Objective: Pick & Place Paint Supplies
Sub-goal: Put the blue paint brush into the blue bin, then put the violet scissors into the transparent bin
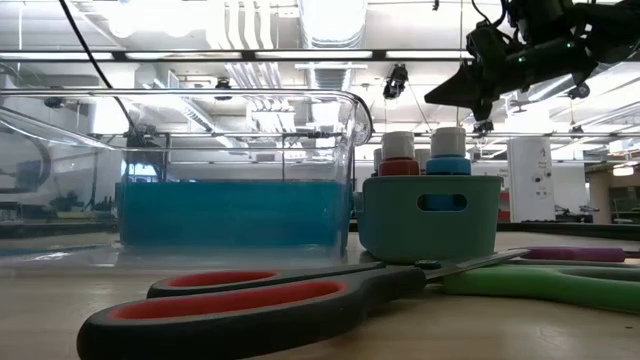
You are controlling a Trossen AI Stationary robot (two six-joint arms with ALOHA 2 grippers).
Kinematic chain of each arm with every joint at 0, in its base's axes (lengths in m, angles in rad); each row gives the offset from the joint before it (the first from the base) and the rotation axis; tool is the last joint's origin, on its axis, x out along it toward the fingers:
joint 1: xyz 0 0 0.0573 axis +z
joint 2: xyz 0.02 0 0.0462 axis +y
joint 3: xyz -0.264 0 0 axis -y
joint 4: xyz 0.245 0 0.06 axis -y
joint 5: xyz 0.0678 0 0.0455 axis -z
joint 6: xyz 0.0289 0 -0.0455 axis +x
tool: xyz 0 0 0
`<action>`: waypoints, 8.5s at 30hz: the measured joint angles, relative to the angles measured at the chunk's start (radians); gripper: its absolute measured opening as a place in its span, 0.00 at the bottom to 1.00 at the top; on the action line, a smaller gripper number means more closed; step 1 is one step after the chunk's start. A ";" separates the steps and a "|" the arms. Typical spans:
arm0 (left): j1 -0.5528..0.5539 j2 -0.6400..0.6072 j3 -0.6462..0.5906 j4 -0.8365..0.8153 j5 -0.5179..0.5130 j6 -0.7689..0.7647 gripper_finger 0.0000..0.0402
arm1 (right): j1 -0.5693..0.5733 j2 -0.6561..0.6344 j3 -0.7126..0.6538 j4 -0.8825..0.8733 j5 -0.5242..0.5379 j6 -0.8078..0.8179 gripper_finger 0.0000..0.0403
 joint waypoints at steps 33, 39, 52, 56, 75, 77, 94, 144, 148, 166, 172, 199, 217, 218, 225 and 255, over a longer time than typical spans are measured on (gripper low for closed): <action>0.142 -0.478 0.097 -0.581 -0.437 0.134 0.00 | -0.001 0.001 -0.008 -0.001 0.001 -0.027 0.02; 0.425 -0.553 0.093 -0.435 -0.439 0.609 0.00 | -0.001 0.001 -0.008 -0.001 0.001 -0.028 0.02; 1.067 -0.500 0.093 -0.089 -0.076 1.711 0.00 | -0.001 0.001 -0.014 -0.001 0.003 -0.026 0.02; 1.103 -0.434 0.092 -0.064 -0.003 1.864 0.00 | 0.000 0.001 -0.025 -0.002 0.003 -0.026 0.02; 1.101 -0.218 0.092 -0.071 0.029 2.026 0.00 | -0.001 0.000 -0.039 -0.001 0.002 -0.014 0.02; 1.102 -0.221 0.092 -0.071 0.018 2.025 0.03 | -0.001 0.000 -0.039 0.000 0.002 -0.019 0.02; 1.102 -0.265 0.116 -0.087 -0.095 2.016 0.42 | 0.000 0.000 -0.039 -0.001 -0.004 -0.033 0.02; 0.335 -0.651 -0.176 1.074 -0.872 2.546 0.43 | 0.882 0.346 0.477 -1.017 0.304 0.211 0.49; 0.333 -0.651 -0.176 1.073 -0.870 2.546 0.43 | 0.923 0.415 0.465 -1.015 0.304 0.285 0.50; 0.334 -0.651 -0.176 1.069 -0.870 2.564 0.43 | 1.048 0.627 0.347 -0.742 0.298 0.436 0.50; 0.334 -0.651 -0.176 1.068 -0.870 2.564 0.43 | 1.073 0.663 0.347 -0.706 0.298 0.462 0.50; 0.334 -0.651 -0.176 1.066 -0.836 2.558 0.43 | 1.089 0.800 0.348 -0.540 0.330 0.407 0.50; 0.335 -0.651 -0.176 1.065 -0.835 2.557 0.43 | 1.089 0.798 0.348 -0.574 0.349 0.398 0.17; 0.335 -0.651 -0.176 1.065 -0.835 2.557 0.43 | 1.089 0.798 0.348 -0.576 0.350 0.396 0.13; 0.335 -0.651 -0.176 1.064 -0.835 2.557 0.43 | 1.089 0.798 0.348 -0.578 0.350 0.391 0.05; 0.334 -0.651 -0.179 1.064 -0.828 2.554 0.43 | 1.137 0.554 0.359 -0.606 0.422 0.415 0.02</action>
